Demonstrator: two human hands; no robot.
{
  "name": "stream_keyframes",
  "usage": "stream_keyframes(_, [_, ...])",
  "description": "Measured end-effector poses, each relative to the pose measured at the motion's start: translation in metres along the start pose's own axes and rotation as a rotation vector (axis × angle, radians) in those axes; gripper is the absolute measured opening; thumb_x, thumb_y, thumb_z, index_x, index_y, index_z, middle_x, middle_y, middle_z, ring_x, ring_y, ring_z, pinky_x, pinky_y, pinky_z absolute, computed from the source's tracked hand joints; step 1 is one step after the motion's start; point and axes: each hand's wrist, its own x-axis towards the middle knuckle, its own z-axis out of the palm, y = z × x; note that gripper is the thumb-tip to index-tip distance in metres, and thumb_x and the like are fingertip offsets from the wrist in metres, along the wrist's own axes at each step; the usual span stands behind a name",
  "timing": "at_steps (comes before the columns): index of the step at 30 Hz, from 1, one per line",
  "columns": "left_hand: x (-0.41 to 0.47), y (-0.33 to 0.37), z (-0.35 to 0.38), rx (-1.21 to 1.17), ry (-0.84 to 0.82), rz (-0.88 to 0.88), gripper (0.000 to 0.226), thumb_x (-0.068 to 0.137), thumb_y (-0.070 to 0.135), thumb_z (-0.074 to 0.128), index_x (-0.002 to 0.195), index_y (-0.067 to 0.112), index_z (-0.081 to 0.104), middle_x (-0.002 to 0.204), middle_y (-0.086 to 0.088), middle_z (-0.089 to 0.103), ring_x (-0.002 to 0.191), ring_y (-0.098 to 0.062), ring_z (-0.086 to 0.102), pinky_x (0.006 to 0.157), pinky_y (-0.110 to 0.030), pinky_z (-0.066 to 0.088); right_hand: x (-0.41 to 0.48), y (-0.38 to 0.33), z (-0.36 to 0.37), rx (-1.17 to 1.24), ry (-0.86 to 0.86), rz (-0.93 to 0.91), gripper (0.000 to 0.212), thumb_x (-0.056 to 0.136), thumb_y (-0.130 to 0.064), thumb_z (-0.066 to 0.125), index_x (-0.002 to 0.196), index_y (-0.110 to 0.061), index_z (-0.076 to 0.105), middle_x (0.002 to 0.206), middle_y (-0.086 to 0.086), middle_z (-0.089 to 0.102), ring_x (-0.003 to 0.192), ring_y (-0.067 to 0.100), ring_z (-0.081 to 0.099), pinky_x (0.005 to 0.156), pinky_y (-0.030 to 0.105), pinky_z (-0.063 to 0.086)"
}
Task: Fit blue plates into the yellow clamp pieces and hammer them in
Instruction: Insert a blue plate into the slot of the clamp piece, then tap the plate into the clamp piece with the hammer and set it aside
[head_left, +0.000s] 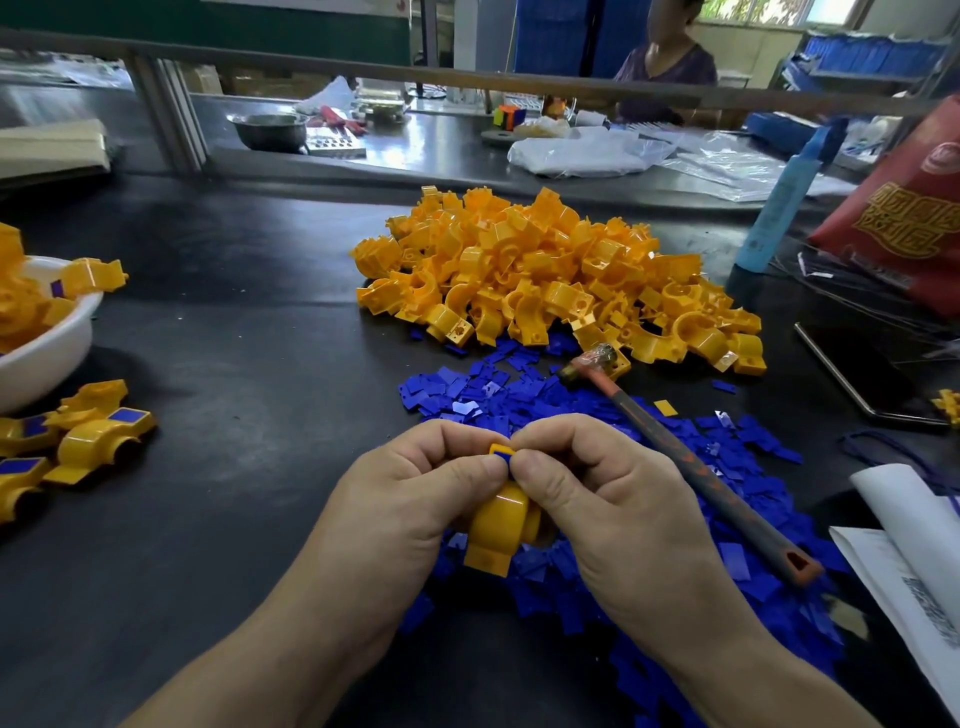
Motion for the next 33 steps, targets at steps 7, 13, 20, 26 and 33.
stream_keyframes(7, [-0.002, 0.015, -0.002, 0.11, 0.076, 0.007, 0.006, 0.086, 0.025, 0.071, 0.089, 0.028, 0.076, 0.082, -0.007, 0.077, 0.071, -0.02, 0.074, 0.056, -0.031, 0.056, 0.003, 0.0, -0.008, -0.444, 0.06, -0.134, 0.019, 0.085, -0.049, 0.051, 0.098, -0.039, 0.06, 0.088, -0.015, 0.062, 0.08, 0.004, 0.062, 0.063, 0.02, 0.054])
stream_keyframes(13, [0.021, 0.019, -0.058, 0.536, 0.489, -0.045, 0.016, 0.094, 0.018, 0.062, 0.084, 0.028, 0.07, 0.073, -0.002, 0.07, 0.059, -0.013, 0.064, 0.046, -0.026, 0.052, 0.018, 0.017, -0.067, -1.277, 0.306, 0.208, 0.055, 0.085, -0.053, 0.052, 0.133, -0.024, 0.047, 0.121, 0.003, 0.056, 0.11, 0.024, 0.049, 0.086, 0.04, 0.043])
stream_keyframes(20, [0.03, 0.011, -0.078, 0.989, 0.542, -0.09, 0.018, 0.094, 0.035, 0.058, 0.101, 0.027, 0.072, 0.102, -0.002, 0.07, 0.09, -0.021, 0.059, 0.073, -0.033, 0.044, 0.019, 0.026, -0.083, -1.284, 0.109, 0.461, 0.03, 0.09, -0.038, 0.049, 0.119, -0.032, 0.051, 0.096, -0.005, 0.057, 0.089, 0.019, 0.054, 0.069, 0.033, 0.046])
stream_keyframes(26, [0.022, 0.02, -0.081, 1.404, 0.48, -0.286, 0.065, 0.075, 0.063, 0.069, 0.123, 0.022, 0.056, 0.118, 0.0, 0.061, 0.105, -0.022, 0.058, 0.084, -0.039, 0.052, 0.019, 0.024, -0.081, -1.303, 0.128, 0.369, 0.02, 0.092, -0.03, 0.044, 0.107, -0.028, 0.057, 0.078, -0.008, 0.053, 0.065, 0.007, 0.048, 0.047, 0.025, 0.032])
stream_keyframes(33, [0.023, 0.014, -0.074, 1.531, 0.451, -0.134, 0.036, 0.086, 0.055, 0.061, 0.109, 0.027, 0.058, 0.108, 0.002, 0.06, 0.102, -0.02, 0.055, 0.068, -0.032, 0.037, 0.009, -0.017, -0.042, -0.526, 0.119, 0.2, 0.026, 0.095, -0.026, 0.042, 0.094, -0.052, 0.045, 0.063, 0.002, 0.061, 0.047, 0.011, 0.059, 0.036, 0.02, 0.044])
